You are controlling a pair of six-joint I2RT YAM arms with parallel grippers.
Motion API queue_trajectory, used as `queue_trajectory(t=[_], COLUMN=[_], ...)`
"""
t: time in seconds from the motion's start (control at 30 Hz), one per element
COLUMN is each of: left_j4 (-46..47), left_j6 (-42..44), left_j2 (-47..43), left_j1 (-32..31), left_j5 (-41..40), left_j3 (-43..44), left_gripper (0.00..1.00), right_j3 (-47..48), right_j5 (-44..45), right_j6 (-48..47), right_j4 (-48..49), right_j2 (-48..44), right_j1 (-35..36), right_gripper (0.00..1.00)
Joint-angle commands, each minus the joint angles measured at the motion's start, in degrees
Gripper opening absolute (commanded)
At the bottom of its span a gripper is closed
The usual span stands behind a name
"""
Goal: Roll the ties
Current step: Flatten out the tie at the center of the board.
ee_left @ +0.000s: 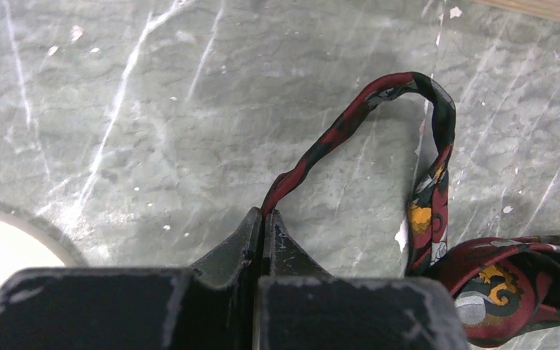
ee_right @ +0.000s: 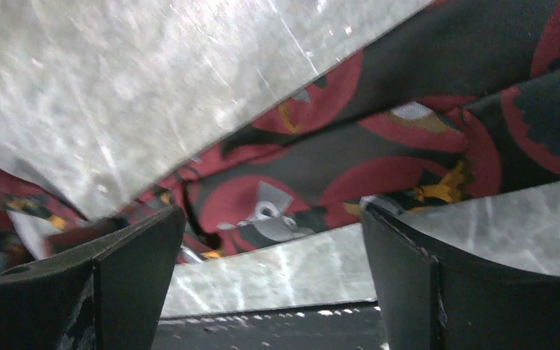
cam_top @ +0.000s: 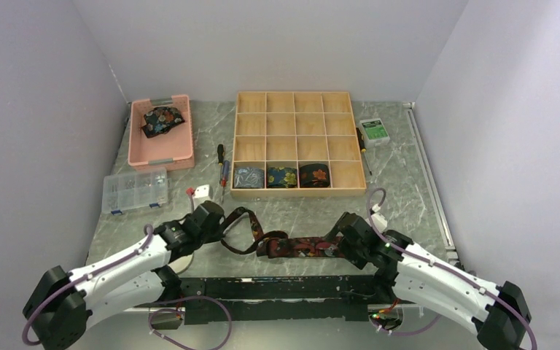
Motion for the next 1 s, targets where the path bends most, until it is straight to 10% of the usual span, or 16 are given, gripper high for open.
queue_trajectory(t=[0.0, 0.23, 0.47, 0.97], left_j4=[0.13, -1.95, -1.69, -1.76], left_j6=[-8.02, -6.63, -4.79, -4.30], left_j2=[-7.43, -17.72, -22.71, -19.38], left_j1=[-0.35, -0.34, -0.35, -0.35], left_j5=[-4.50, -6.37, -6.55, -0.55], left_j3=[-4.05, -4.42, -4.26, -4.28], left_gripper=[0.03, 0.03, 0.03, 0.04], right_j3=[-2.80, 2.54, 9.39, 15.92], right_j5=[1.37, 2.77, 4.89, 5.10], right_j6=[12.21, 3.59, -2.41, -20.41], right_j4=[-5.97, -2.81, -2.54, 5.38], right_j2=[-0.24, 17.73, 29.21, 40.38], right_j1=[-1.18, -9.95, -14.96, -46.88], right_gripper=[0.98, 0.98, 0.76, 0.78])
